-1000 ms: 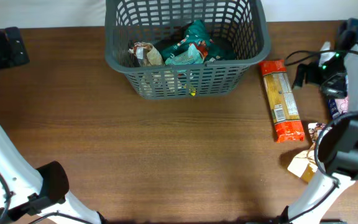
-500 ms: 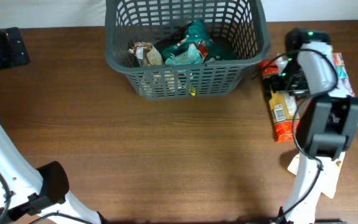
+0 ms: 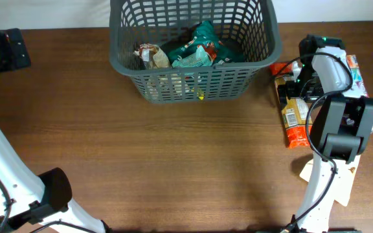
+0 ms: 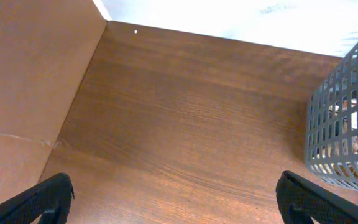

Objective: Pack container

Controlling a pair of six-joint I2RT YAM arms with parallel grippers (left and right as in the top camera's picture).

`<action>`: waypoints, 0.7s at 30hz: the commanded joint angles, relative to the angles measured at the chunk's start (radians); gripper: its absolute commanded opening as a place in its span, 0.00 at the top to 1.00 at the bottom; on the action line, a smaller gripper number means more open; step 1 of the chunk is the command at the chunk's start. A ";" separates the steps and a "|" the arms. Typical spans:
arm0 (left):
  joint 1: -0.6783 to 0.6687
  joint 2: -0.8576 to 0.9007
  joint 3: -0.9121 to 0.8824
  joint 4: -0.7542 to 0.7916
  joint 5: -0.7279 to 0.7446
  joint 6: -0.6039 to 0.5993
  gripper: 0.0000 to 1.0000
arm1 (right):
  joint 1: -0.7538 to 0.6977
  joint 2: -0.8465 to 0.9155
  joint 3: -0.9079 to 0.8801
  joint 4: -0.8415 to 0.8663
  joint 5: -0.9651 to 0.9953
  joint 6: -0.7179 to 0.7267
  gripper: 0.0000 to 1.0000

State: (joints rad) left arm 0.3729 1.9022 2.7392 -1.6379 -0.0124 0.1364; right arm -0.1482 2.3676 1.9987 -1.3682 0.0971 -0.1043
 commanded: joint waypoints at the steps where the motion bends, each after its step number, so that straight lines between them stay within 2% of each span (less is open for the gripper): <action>1: 0.005 -0.002 -0.005 -0.002 -0.003 -0.012 0.01 | -0.003 0.018 -0.029 0.012 0.005 0.008 0.01; 6: 0.005 -0.002 -0.005 -0.002 -0.003 -0.012 0.01 | -0.004 0.024 -0.099 0.049 0.005 0.008 0.03; 10: 0.005 -0.002 -0.005 -0.002 -0.003 -0.012 0.01 | -0.004 0.026 -0.145 0.072 0.000 0.016 0.09; 17: 0.005 -0.002 -0.005 -0.002 -0.003 -0.012 0.01 | -0.005 0.026 -0.153 0.080 -0.046 0.016 0.49; 21: 0.005 -0.002 -0.005 -0.002 -0.003 -0.012 0.01 | -0.010 0.025 -0.146 0.080 -0.088 0.015 0.77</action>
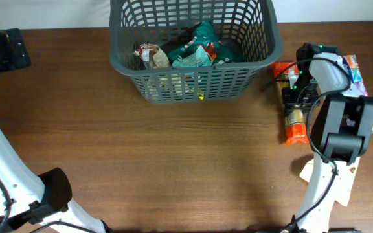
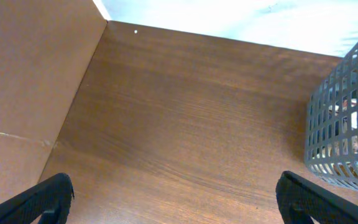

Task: Pack container
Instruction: 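Grasp the spaghetti pack with the right gripper and lift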

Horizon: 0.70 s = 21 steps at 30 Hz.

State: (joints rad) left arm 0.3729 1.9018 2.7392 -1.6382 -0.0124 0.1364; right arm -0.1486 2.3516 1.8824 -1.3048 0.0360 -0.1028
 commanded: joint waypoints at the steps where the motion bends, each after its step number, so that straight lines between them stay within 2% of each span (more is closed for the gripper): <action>1: 0.005 -0.002 -0.005 -0.002 -0.003 -0.012 0.01 | -0.020 0.041 -0.018 0.005 -0.057 0.014 0.96; 6: 0.005 -0.002 -0.005 -0.002 -0.003 -0.012 0.01 | -0.075 0.034 0.045 -0.050 -0.171 0.014 0.96; 12: 0.005 -0.002 -0.005 -0.002 -0.003 -0.012 0.01 | -0.148 0.002 0.208 -0.156 -0.307 0.014 0.96; 19: 0.005 -0.002 -0.005 -0.002 -0.003 -0.012 0.01 | -0.145 -0.069 0.579 -0.305 -0.384 0.014 0.96; 21: 0.005 -0.002 -0.005 -0.002 -0.003 -0.012 0.01 | -0.122 -0.092 0.750 -0.348 -0.407 0.014 0.96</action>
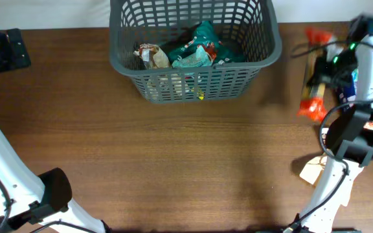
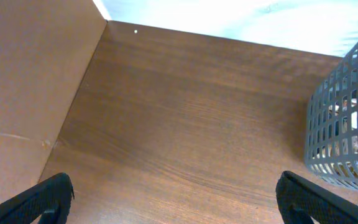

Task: Pack container
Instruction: 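Grasp the spaghetti pack with the right gripper and lift, then carry the spaghetti over the basket and release it inside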

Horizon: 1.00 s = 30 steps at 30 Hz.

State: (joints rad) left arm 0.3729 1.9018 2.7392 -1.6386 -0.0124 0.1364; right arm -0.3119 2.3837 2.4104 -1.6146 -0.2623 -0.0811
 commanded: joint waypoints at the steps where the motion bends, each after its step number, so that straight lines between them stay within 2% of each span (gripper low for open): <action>1: 0.005 -0.002 -0.005 -0.001 -0.003 -0.012 0.01 | 0.055 -0.134 0.291 -0.052 -0.114 -0.008 0.96; 4: 0.005 -0.002 -0.005 -0.001 -0.003 -0.012 0.01 | 0.113 -0.155 0.474 -0.084 -0.116 -0.008 0.96; 8: 0.005 -0.002 -0.005 -0.002 -0.003 -0.012 0.01 | 0.221 -0.210 0.567 -0.063 -0.126 -0.013 0.96; 13: 0.005 -0.002 -0.005 -0.001 -0.003 -0.012 0.01 | 0.380 -0.240 0.593 -0.025 -0.053 -0.101 0.96; 20: 0.005 -0.002 -0.005 -0.001 -0.003 -0.012 0.01 | 0.570 -0.230 0.566 0.037 0.143 -0.342 0.96; 23: 0.005 -0.002 -0.005 -0.001 -0.003 -0.012 0.01 | 0.610 -0.230 0.548 0.105 0.169 -0.452 0.96; 30: 0.005 -0.002 -0.005 -0.001 -0.003 -0.012 0.01 | 0.629 -0.217 0.544 0.224 0.139 -0.599 0.96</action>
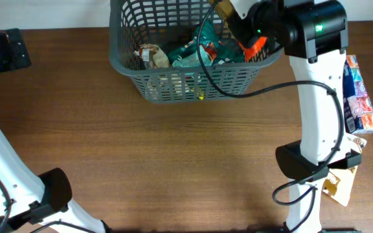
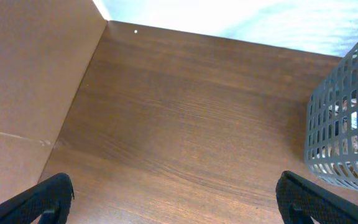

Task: Pack container
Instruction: 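Carry the spaghetti over the basket and release it inside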

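Observation:
The grey plastic basket (image 1: 193, 84) stands at the table's far middle and holds green packets (image 1: 198, 50) and a crumpled brown-and-white wrapper (image 1: 151, 56). My right gripper (image 1: 240, 24) is high above the basket's right rear corner, shut on a long orange snack packet (image 1: 256, 44) that slants across the rim. A blue-and-white packet (image 1: 355, 97) lies on the table at the far right. In the left wrist view my left gripper (image 2: 174, 205) is open over bare wood, with nothing between its fingers and the basket (image 2: 347, 118) off to its right.
A tan paper tag (image 1: 339, 185) lies by the right arm's base. A brown cardboard wall (image 2: 30, 93) rises left of the left gripper. The wooden table (image 1: 173, 162) runs in front of the basket.
My right gripper has moved left with the orange packet, from the air right of the basket to above its right rear corner. The left arm has not moved.
My right gripper first hovered over the packets lying right of the basket. Then it was down on the orange packet, and a moment later held it in the air beside the basket. Now the packet hangs over the basket. The left gripper stayed open and still.

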Controlling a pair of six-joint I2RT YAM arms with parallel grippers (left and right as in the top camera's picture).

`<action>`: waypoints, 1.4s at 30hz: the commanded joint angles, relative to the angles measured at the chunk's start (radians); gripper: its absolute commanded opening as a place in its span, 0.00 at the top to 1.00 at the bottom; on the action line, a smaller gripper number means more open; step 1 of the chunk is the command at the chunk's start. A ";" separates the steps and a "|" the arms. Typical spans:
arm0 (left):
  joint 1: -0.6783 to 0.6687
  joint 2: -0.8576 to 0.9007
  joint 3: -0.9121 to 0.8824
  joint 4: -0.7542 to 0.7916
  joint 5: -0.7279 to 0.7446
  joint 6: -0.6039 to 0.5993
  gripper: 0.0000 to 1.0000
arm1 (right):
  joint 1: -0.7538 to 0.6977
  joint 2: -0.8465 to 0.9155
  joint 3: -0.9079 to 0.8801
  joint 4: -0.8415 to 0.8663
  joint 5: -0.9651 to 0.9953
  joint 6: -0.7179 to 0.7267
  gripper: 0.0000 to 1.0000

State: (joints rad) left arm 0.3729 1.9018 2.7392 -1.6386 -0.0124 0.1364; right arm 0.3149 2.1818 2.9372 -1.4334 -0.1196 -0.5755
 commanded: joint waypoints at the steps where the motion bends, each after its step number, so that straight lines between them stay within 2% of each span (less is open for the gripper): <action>1: 0.005 -0.002 -0.005 -0.001 -0.003 -0.012 0.01 | 0.002 -0.009 0.017 0.043 -0.016 -0.127 0.96; 14: 0.005 -0.002 -0.005 -0.001 -0.003 -0.012 0.01 | 0.003 0.188 0.014 0.029 -0.121 -0.120 0.96; 21: 0.005 -0.002 -0.005 -0.001 -0.003 -0.012 0.01 | 0.007 0.234 -0.072 0.039 -0.139 -0.095 0.95; 22: 0.005 -0.002 -0.005 -0.001 -0.003 -0.012 0.01 | 0.008 0.234 -0.085 0.040 -0.140 -0.088 0.92; 24: 0.005 -0.002 -0.005 -0.001 -0.003 -0.012 0.01 | 0.008 0.233 -0.097 0.040 -0.139 -0.071 0.75; 28: 0.005 -0.002 -0.005 -0.001 -0.003 -0.012 0.01 | 0.008 0.219 -0.082 0.040 -0.139 0.021 0.60; 33: 0.005 -0.002 -0.005 -0.001 -0.003 -0.012 0.01 | 0.005 0.154 -0.026 0.038 -0.131 0.126 0.57; 35: 0.005 -0.002 -0.005 -0.001 -0.003 -0.012 0.01 | 0.005 0.116 0.002 0.040 -0.116 0.141 0.51; 39: 0.005 -0.002 -0.005 -0.001 -0.003 -0.012 0.01 | -0.002 -0.013 0.035 0.037 0.128 0.212 0.51; 42: 0.005 -0.002 -0.005 -0.001 -0.003 -0.012 0.01 | -0.036 -0.088 0.035 0.035 0.183 0.247 0.46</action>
State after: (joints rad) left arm 0.3729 1.9018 2.7392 -1.6386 -0.0124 0.1364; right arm 0.3103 2.2147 2.9391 -1.3979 -0.0750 -0.4046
